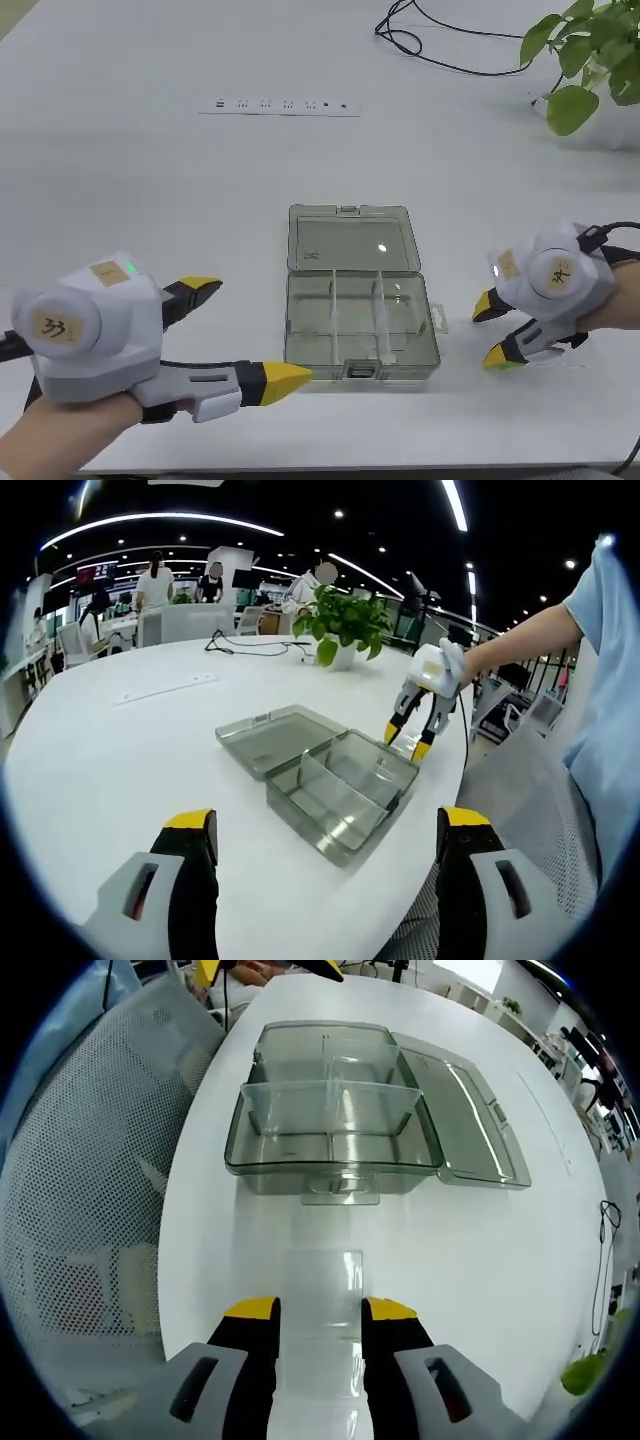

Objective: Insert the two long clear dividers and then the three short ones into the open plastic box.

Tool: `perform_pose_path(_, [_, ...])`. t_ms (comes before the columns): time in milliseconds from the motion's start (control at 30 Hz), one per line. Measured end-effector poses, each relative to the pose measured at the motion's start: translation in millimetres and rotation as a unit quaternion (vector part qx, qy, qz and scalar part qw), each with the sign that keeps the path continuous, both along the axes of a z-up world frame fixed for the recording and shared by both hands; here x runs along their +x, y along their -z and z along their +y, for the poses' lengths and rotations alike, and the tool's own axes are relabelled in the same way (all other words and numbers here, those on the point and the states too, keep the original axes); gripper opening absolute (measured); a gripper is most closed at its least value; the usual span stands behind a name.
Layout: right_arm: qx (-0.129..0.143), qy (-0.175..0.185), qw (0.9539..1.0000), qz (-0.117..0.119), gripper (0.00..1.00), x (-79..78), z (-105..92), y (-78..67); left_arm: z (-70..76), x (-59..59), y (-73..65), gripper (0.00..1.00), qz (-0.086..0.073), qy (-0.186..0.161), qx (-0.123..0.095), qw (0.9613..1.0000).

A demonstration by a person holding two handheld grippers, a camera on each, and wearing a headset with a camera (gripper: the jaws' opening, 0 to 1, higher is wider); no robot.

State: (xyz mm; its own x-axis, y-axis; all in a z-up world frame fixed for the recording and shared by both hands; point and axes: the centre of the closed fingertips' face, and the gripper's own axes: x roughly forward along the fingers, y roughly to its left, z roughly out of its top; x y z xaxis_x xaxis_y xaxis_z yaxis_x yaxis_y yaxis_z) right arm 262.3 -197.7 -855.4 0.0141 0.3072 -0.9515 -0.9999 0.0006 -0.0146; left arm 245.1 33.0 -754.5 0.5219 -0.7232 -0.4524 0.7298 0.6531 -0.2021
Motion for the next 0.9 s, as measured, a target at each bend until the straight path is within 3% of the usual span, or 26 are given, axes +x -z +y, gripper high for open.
perform_pose_path(667, [0.009, 0.015, 0.9998, -0.012, 0.32, 3.0, 4.2, -7.7, -1.9, 1.4, 0.8, 0.92, -0.001, 0.007, 0.000, 1.0000])
perform_pose_path(900, [0.030, 0.032, 0.9986, -0.028, 0.32, 7.4, 8.6, -20.3, -2.0, 4.0, 2.2, 0.91, 0.007, -0.001, -0.008, 0.9999])
